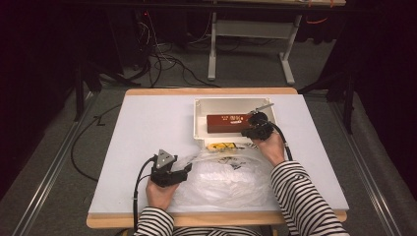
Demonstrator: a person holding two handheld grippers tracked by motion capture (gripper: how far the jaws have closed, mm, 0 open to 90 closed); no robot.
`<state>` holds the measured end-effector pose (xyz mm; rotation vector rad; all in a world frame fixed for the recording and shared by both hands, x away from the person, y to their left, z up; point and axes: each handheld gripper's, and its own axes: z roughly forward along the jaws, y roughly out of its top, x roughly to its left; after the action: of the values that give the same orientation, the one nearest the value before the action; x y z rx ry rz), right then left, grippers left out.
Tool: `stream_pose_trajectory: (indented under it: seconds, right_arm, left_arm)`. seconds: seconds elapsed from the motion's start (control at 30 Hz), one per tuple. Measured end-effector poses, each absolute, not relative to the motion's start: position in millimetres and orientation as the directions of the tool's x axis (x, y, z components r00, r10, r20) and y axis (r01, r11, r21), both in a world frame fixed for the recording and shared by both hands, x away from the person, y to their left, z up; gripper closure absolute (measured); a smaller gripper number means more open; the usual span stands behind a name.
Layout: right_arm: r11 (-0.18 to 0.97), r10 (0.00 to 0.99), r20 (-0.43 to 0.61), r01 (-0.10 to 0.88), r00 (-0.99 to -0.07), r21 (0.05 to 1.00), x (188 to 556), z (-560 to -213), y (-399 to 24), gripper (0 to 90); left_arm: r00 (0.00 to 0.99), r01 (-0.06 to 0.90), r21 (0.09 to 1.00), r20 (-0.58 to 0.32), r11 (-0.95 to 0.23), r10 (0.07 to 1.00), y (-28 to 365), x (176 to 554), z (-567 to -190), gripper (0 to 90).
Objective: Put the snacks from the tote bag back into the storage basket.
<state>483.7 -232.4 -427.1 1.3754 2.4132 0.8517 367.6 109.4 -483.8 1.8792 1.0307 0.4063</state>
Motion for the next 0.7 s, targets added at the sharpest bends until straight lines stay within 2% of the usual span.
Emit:
stream_pose_trajectory:
  seconds: [0.7]
  right_arm:
    - [0.386,0.827,0.072,0.657,-0.557,0.648,461.6,-416.4,-248.0,83.4]
  left_arm:
    - [0.604,0.485,0.846,-0.14,-0.223,0.784,109.8,366.9,-483.5,33.1]
